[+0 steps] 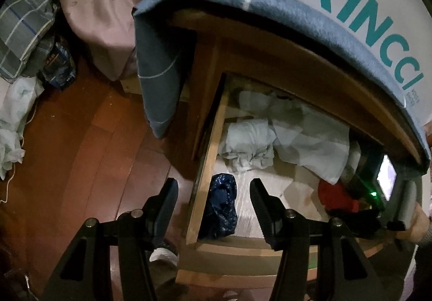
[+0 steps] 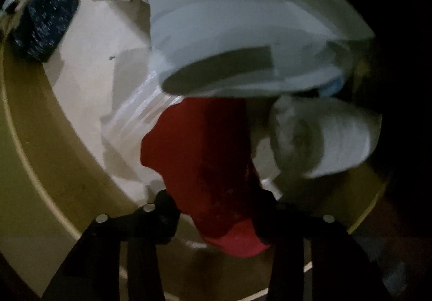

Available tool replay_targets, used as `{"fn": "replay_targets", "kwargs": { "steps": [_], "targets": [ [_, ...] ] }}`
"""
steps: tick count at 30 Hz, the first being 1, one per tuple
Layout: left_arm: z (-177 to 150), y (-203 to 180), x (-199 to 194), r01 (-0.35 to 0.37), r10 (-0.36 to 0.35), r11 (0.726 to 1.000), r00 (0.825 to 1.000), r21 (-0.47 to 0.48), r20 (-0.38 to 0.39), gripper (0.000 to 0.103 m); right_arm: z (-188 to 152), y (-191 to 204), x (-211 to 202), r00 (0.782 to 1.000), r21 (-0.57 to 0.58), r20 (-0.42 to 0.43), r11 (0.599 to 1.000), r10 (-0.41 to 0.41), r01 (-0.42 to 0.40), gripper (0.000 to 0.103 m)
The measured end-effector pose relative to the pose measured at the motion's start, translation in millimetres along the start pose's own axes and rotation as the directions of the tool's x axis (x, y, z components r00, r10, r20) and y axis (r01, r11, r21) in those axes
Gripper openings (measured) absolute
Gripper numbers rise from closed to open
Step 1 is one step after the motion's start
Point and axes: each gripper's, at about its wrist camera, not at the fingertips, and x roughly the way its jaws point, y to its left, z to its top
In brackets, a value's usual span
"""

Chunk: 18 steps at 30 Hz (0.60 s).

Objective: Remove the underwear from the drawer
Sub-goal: 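Grasp the red underwear with the right tool and lift it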

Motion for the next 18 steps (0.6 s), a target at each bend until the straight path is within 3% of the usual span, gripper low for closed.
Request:
{"fn": "replay_targets", "kwargs": {
  "steps": [2,8,10,13,15,18],
  "targets": [
    [-0.6,-2.6,3.1,0.012,-0.012,1.0,1.0,0.008,-0.012,0.057,-11.1,1.9,-6.5,1.0,0.032,0.018,0.999,-0.003,0.002,0.037],
    [-4.8,-11.3,18.6,0.019,-0.016,0.999,0.997,0.035,-0.079,0.057,-40.8,4.5,-36.8,0.989,0.218,0.132,0.971,0.073,-0.101,0.036],
    [-5.3,-12.8,21.9,0.011,-0.008,0.999,0.996,0.038,-0.087,0.057,-52.3,-1.1,-48.5,0.972,0.329,0.208,0.929,0.106,-0.172,0.037],
    [-5.6,-15.7,26.2,0.003,0.001,0.999,0.995,0.044,-0.096,0.057,-73.1,-15.4,-63.3,0.921,0.476,0.358,0.818,0.155,-0.323,0.037],
    [-5.7,-18.1,30.3,-0.003,0.009,0.998,0.994,0.055,-0.11,0.057,-82.2,-25.6,-66.6,0.886,0.531,0.437,0.75,0.155,-0.393,0.037],
    [-6.7,-21.9,39.8,0.015,-0.006,0.999,0.988,0.051,-0.156,0.057,-84.7,-38.2,-74.9,0.852,0.561,0.499,0.691,0.158,-0.456,0.037]
  ]
}}
